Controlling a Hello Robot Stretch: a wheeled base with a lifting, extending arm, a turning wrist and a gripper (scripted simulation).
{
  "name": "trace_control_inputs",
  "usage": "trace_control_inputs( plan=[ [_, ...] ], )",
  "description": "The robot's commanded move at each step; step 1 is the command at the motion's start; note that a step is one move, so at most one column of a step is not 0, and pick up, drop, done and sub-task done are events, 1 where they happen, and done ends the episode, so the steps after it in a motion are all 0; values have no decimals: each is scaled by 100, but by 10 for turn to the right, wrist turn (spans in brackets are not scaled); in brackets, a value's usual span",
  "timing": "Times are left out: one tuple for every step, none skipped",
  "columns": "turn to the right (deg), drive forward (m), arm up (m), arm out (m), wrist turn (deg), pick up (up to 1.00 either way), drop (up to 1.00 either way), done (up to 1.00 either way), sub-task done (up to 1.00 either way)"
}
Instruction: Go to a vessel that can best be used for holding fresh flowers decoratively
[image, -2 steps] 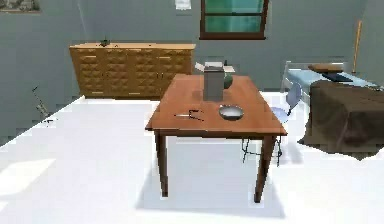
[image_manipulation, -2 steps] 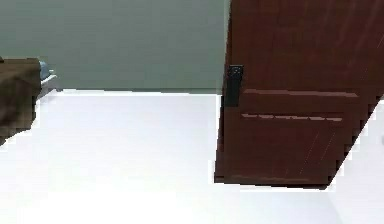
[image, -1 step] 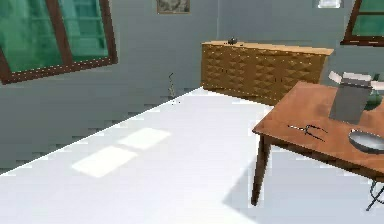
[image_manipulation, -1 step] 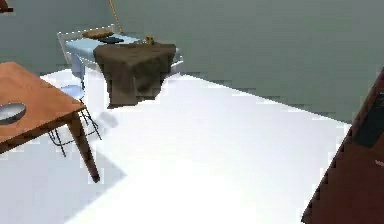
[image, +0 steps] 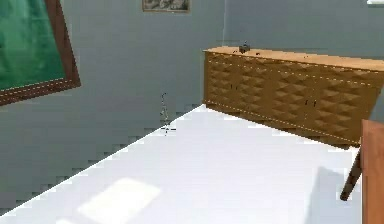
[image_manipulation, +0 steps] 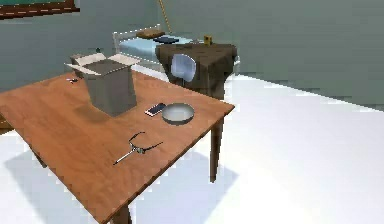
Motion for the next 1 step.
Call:
trace_control_inputs(
  plan=[
    [-60,0,0,0,0,0,0,0,0]
  ],
)
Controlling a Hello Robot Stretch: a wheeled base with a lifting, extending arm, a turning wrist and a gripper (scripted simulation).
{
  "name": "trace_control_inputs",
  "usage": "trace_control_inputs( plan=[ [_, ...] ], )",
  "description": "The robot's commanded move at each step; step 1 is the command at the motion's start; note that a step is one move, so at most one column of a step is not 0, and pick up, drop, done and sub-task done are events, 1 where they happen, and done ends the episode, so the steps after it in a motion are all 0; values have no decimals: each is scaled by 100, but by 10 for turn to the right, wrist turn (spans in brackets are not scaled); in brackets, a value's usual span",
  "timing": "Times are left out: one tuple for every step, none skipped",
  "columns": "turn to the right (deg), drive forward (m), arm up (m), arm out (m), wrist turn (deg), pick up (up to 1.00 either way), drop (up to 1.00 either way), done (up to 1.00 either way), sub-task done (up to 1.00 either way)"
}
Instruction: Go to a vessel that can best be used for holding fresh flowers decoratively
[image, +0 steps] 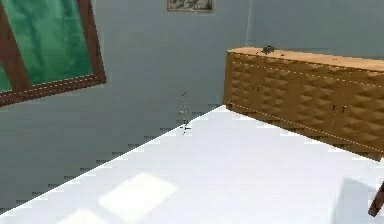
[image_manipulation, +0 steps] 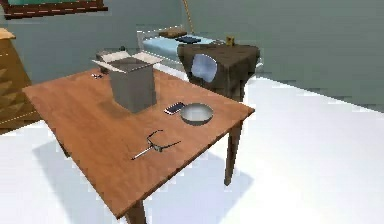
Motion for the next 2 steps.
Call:
trace_control_inputs(
  plan=[
    [0,45,0,0,0,0,0,0,0],
    [420,0,0,0,0,0,0,0,0]
  ],
)
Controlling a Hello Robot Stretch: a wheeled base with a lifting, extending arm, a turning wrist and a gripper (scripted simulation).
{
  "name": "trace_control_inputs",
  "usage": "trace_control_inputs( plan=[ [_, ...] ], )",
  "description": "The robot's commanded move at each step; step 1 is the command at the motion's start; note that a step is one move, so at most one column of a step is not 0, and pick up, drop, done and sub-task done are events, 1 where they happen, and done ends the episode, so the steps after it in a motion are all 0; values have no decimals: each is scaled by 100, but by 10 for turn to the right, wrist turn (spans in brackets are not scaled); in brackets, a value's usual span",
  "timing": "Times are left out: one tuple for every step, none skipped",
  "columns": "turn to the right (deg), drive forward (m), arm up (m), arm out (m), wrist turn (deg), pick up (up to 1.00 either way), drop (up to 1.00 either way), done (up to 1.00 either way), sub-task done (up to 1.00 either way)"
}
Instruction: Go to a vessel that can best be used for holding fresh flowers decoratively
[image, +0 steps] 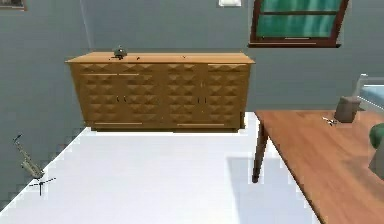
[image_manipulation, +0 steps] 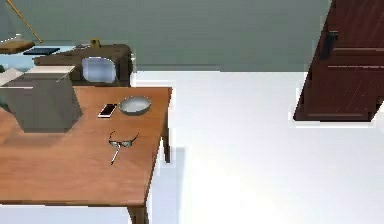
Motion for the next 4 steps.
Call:
trace_control_inputs(
  plan=[
    [0,60,0,0,0,0,0,0,0],
    [450,0,0,0,0,0,0,0,0],
    [240,0,0,0,0,0,0,0,0],
    [0,0,0,0,0,0,0,100,0]
  ],
)
